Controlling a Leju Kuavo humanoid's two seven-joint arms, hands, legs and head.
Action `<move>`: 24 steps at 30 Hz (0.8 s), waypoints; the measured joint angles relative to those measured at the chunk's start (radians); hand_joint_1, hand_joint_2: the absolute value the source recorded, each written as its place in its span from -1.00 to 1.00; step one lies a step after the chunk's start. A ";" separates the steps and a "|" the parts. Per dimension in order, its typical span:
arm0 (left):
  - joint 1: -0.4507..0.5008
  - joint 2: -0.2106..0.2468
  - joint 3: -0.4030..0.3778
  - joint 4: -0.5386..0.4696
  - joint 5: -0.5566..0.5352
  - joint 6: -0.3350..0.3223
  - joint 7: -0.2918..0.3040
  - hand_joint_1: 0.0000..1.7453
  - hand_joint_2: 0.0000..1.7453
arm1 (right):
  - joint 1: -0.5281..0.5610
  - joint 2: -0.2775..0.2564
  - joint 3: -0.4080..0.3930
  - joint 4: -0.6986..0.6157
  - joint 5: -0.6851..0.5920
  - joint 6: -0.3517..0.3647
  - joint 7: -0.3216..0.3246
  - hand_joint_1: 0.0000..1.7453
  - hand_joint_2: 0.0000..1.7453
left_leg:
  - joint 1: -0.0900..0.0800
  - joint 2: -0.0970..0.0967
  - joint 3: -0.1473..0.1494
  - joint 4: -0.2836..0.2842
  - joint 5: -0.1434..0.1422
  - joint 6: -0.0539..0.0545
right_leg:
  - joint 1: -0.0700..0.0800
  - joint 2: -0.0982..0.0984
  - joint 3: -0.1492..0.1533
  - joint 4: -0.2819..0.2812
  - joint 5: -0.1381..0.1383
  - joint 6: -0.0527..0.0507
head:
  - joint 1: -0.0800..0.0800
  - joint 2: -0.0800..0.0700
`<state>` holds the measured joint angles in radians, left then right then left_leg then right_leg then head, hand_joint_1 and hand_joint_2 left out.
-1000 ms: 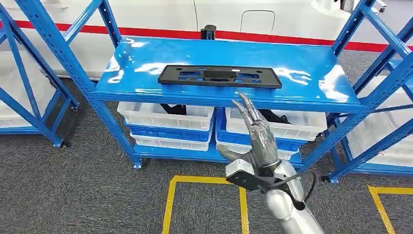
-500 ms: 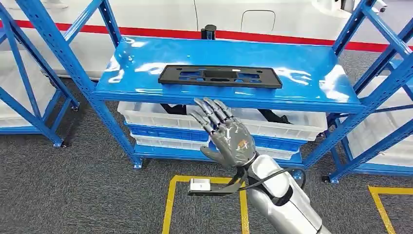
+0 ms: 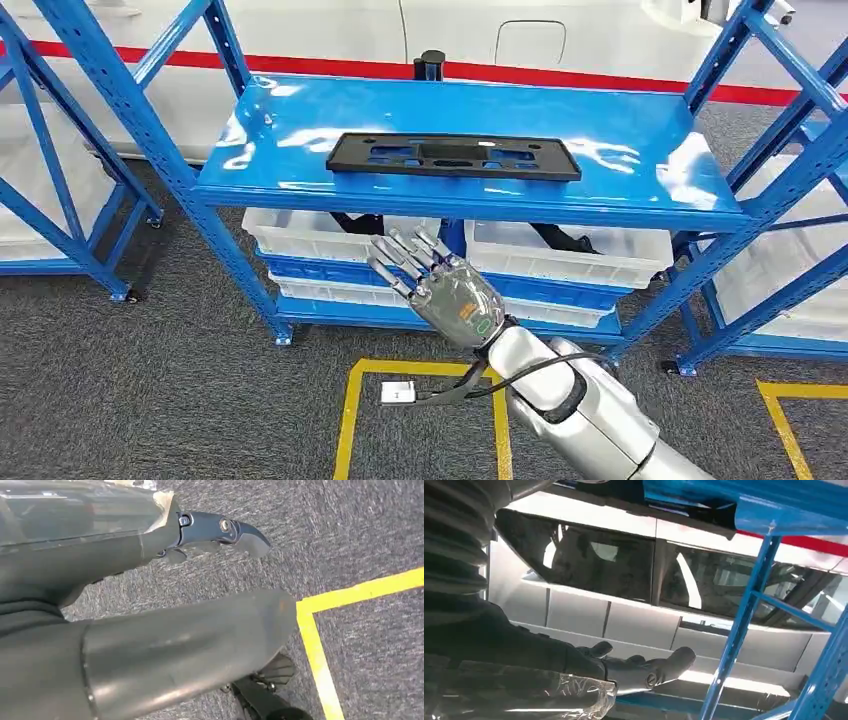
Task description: Take the parts from the cabinet and place them on the table.
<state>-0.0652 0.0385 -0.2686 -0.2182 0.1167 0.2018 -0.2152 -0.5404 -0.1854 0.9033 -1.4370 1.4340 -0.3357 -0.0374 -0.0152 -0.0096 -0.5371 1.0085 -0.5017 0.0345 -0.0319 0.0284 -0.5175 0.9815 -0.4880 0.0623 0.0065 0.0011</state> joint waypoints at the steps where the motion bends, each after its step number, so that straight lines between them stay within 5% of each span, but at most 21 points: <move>1: 0.000 0.001 0.003 0.000 0.000 0.000 0.000 -1.00 -1.00 | 0.000 0.000 0.003 0.003 -0.001 0.000 0.002 -1.00 1.00 | -0.001 0.000 -0.005 -0.003 0.002 0.005 | 0.000 0.000 0.003 0.008 0.007 0.009 | 0.000 0.000; 2: -0.001 0.001 0.006 0.000 0.002 0.000 0.000 -1.00 -1.00 | 0.000 -0.002 0.005 0.005 -0.002 0.000 0.003 -1.00 1.00 | 0.000 0.001 -0.004 -0.004 0.003 0.010 | 0.000 0.000 -0.001 0.013 0.013 0.018 | 0.000 0.000; 4: -0.001 0.001 0.008 0.000 0.008 0.001 0.000 -1.00 -1.00 | -0.002 -0.005 0.007 0.009 -0.007 0.000 0.007 -1.00 1.00 | 0.009 0.003 0.014 -0.015 0.008 0.021 | 0.001 -0.012 -0.026 0.043 -0.004 0.013 | 0.002 0.000; 6: 0.000 0.002 0.013 0.001 0.010 0.002 0.001 -1.00 -1.00 | -0.006 -0.005 0.006 0.011 -0.015 0.000 0.019 -1.00 1.00 | 0.010 0.006 0.011 -0.015 0.010 0.025 | 0.004 -0.016 -0.105 0.189 -0.062 -0.008 | 0.007 0.000; 8: 0.001 0.001 0.015 0.002 0.011 0.002 0.001 -1.00 -1.00 | -0.003 -0.006 0.006 0.015 -0.023 0.000 0.031 -1.00 1.00 | 0.008 0.007 0.010 -0.015 0.009 0.025 | 0.006 -0.016 -0.167 0.297 -0.094 -0.009 | 0.006 0.000; 10: 0.003 0.001 0.016 0.003 0.012 0.002 0.001 -1.00 -1.00 | 0.005 -0.008 0.002 0.018 -0.035 0.003 0.042 -1.00 1.00 | 0.007 0.006 0.011 -0.014 0.008 0.024 | 0.007 -0.016 -0.196 0.324 -0.089 -0.005 | 0.006 0.000; 11: 0.003 0.001 0.017 0.003 0.013 0.002 0.001 -1.00 -1.00 | 0.006 -0.008 -0.001 0.019 -0.037 0.005 0.045 -1.00 1.00 | 0.007 0.006 0.014 -0.014 0.006 0.023 | 0.007 -0.017 -0.186 0.288 -0.067 0.001 | 0.007 0.000; 14: 0.004 -0.002 0.019 0.003 0.014 0.002 0.001 -1.00 -1.00 | 0.006 -0.008 -0.011 0.019 -0.044 0.006 0.052 -1.00 1.00 | 0.010 0.005 0.028 -0.014 -0.006 0.011 | 0.007 -0.025 -0.095 0.061 0.048 0.027 | 0.008 0.000; 15: 0.004 -0.002 0.020 0.003 0.014 0.002 0.001 -1.00 -1.00 | 0.006 -0.008 -0.014 0.019 -0.047 0.013 0.061 -1.00 1.00 | 0.007 0.005 0.031 -0.012 -0.010 0.004 | 0.011 -0.030 -0.090 0.035 0.038 0.012 | 0.007 0.000; 16: 0.004 -0.002 0.021 0.003 0.015 0.004 0.001 -1.00 -1.00 | 0.006 -0.007 -0.019 0.019 -0.055 0.026 0.075 -1.00 1.00 | 0.006 0.006 0.027 -0.011 -0.012 0.000 | 0.016 -0.031 -0.092 0.032 0.008 -0.018 | 0.006 0.000; 18: 0.006 -0.002 0.022 0.004 0.015 0.008 0.001 -1.00 -1.00 | 0.013 -0.004 -0.039 0.019 -0.077 0.048 0.106 -1.00 1.00 | 0.007 0.008 0.030 -0.005 -0.013 -0.012 | 0.018 -0.028 -0.084 0.031 0.036 -0.032 | 0.003 0.000; 21: 0.006 -0.004 0.022 0.003 0.015 0.010 0.003 -1.00 -1.00 | 0.014 0.000 -0.086 0.019 -0.107 0.076 0.142 -1.00 1.00 | 0.013 0.007 0.020 0.015 -0.024 -0.026 | 0.006 -0.026 -0.063 0.027 0.036 -0.041 | 0.004 0.000; 24: 0.005 -0.005 0.022 0.004 0.016 0.012 0.012 -1.00 -1.00 | 0.009 0.004 -0.138 0.026 -0.129 0.075 0.157 -1.00 1.00 | 0.019 0.007 -0.102 0.219 -0.096 -0.042 | 0.007 -0.027 -0.053 0.027 0.025 -0.061 | -0.002 0.000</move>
<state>-0.0598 0.0340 -0.2468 -0.2144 0.1324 0.2140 -0.2029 -0.5314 -0.1812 0.7652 -1.4111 1.3046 -0.2605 0.1194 0.0043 -0.0028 -0.6387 1.2272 -0.5974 -0.0072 -0.0254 0.0019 -0.5703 1.0082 -0.4630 0.0016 0.0050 0.0011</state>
